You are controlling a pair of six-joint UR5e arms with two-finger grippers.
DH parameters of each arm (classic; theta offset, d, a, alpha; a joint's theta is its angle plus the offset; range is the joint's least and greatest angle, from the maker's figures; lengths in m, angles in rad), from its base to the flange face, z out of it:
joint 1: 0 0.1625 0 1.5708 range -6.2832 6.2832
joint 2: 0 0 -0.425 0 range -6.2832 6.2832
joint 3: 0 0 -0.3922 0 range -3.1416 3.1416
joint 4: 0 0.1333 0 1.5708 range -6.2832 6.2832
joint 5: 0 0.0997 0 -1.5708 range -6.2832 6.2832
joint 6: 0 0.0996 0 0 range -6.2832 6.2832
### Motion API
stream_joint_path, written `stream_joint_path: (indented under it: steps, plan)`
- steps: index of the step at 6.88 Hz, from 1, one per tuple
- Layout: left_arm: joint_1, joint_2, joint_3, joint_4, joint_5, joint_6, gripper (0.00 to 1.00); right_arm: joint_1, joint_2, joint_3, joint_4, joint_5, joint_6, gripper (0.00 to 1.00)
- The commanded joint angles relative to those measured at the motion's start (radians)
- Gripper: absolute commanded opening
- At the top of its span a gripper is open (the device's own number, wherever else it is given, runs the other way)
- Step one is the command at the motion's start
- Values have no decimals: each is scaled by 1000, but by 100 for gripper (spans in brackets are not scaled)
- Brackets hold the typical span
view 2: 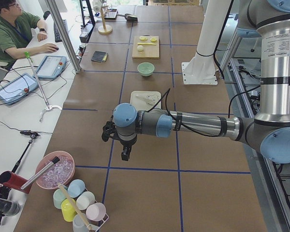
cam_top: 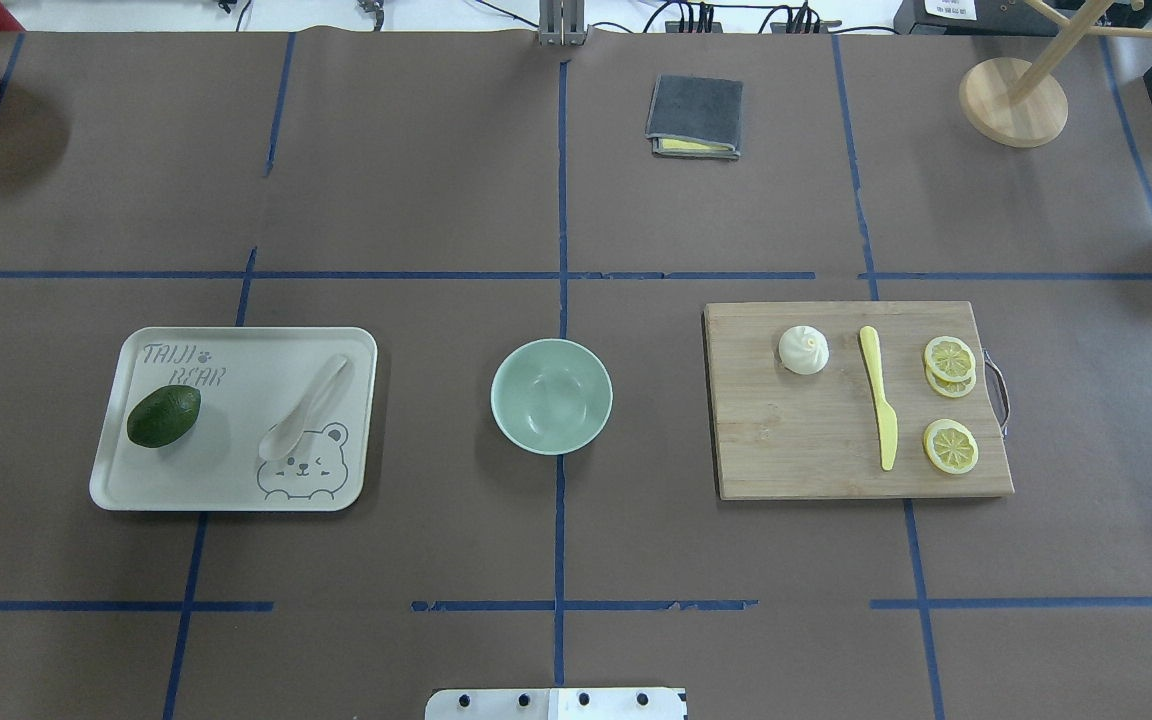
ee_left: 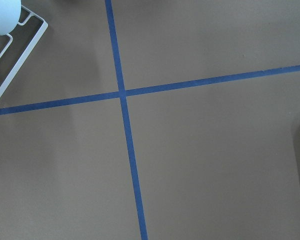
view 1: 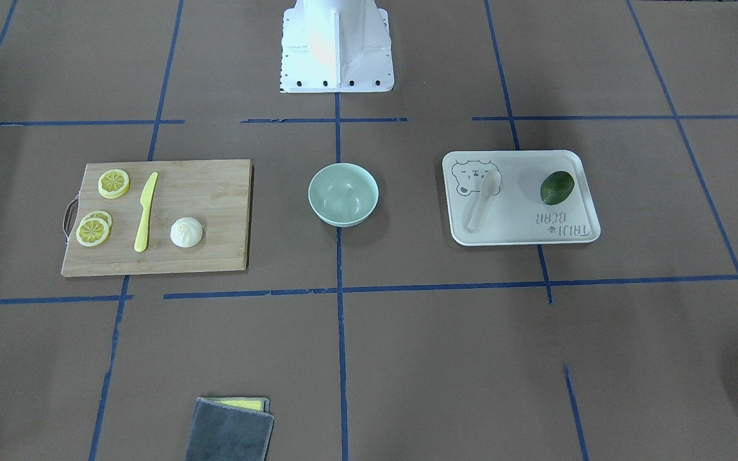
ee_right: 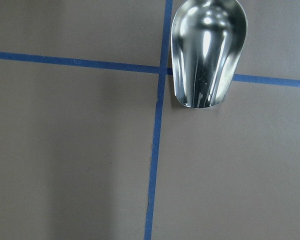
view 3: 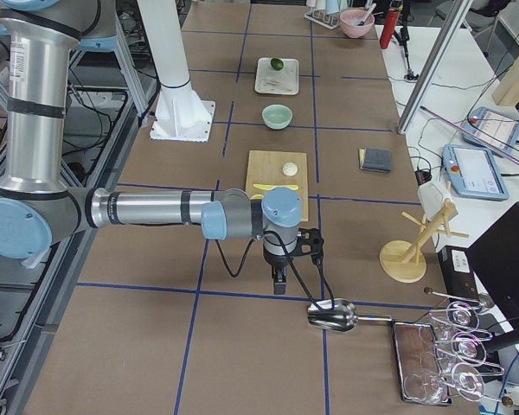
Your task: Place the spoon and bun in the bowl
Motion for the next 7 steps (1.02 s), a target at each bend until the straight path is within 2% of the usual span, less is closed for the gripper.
stream_joint_path:
  steps: [1, 4, 5, 7]
  plan:
    - [0, -1, 10, 2, 3, 0, 100, 0, 0, -1, 0, 0, 0, 100]
    - [2, -5, -16, -12, -5, -2, 100, -5, 5, 1, 2, -3, 0, 100]
    - [3, -8, -16, -76, 0, -2, 100, -23, 27, 2, 17, -3, 0, 100]
    - [34, -52, -19, -100, 0, -2, 100, -69, 98, -5, 139, -24, 9, 100]
